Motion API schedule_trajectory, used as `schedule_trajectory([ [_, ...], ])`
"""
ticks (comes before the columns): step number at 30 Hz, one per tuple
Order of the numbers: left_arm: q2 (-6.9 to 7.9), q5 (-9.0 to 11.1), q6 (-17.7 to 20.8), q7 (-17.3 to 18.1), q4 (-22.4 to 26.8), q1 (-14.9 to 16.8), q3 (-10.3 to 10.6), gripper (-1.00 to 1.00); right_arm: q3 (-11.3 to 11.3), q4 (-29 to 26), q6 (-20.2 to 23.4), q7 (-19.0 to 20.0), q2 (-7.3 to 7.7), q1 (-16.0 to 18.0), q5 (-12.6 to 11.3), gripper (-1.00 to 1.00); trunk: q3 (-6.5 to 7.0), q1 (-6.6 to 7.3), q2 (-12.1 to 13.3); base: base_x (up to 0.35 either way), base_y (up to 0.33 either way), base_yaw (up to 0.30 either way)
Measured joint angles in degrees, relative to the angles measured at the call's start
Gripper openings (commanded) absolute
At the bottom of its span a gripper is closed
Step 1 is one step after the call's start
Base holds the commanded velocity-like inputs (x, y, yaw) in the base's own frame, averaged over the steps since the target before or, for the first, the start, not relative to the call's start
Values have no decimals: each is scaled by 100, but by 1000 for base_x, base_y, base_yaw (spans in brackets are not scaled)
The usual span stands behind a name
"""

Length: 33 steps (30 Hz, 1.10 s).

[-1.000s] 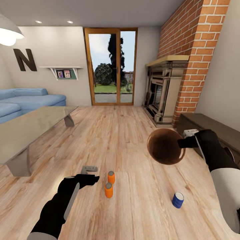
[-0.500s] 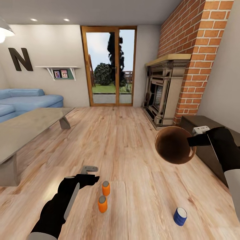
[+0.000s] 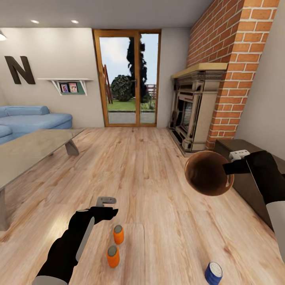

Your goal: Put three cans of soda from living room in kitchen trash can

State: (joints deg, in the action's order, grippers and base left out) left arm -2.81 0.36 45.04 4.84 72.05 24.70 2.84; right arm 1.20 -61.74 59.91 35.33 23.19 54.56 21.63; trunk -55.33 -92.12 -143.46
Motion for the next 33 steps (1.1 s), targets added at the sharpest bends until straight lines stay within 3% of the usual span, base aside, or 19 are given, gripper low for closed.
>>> schedule_trajectory([
  [10,5,16,11,11,38,0,-4,100,2,5,4,-3,-1,-1,1,-100,0,0,0,187,23,0],
  [23,0,18,22,9,72,0,-3,100,7,6,2,-6,1,-13,15,-100,0,0,0,21,3,0],
  [33,-14,11,31,-23,55,0,-2,100,21,13,7,-3,2,-12,-6,-100,-256,-27,-12,0,0,0],
])
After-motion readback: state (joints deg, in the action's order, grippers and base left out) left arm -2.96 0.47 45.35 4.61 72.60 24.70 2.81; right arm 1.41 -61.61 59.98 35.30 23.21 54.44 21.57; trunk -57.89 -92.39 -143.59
